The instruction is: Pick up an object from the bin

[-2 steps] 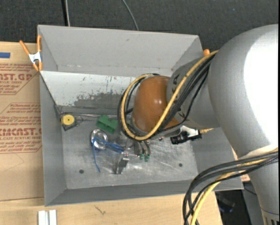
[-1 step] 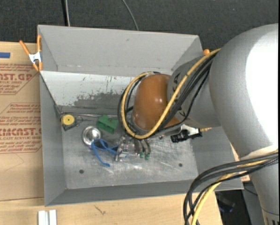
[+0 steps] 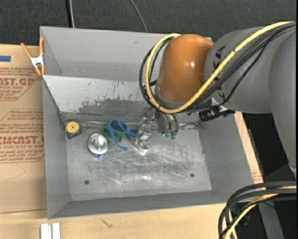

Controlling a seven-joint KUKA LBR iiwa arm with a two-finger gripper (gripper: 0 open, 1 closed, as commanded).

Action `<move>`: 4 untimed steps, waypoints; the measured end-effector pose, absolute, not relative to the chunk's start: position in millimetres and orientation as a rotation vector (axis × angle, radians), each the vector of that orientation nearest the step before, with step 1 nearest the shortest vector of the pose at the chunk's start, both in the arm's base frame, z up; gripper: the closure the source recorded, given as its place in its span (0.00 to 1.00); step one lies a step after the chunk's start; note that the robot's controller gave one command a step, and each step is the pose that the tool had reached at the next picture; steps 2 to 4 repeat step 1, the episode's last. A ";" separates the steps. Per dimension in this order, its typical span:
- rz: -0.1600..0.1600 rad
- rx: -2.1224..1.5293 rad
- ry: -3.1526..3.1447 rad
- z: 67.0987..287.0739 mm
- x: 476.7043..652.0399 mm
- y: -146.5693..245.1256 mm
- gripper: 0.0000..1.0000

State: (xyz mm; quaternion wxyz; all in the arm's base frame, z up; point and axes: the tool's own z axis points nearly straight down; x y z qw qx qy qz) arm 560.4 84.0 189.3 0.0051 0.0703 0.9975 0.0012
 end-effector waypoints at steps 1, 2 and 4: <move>0.005 0.181 3.128 248.7 551.9 108.7 1.00; 0.005 0.181 3.128 248.7 551.9 108.7 1.00; 0.005 0.181 3.128 248.7 551.9 108.7 1.00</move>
Offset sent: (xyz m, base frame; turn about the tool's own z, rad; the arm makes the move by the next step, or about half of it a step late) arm -0.0097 0.0222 0.0555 -0.0218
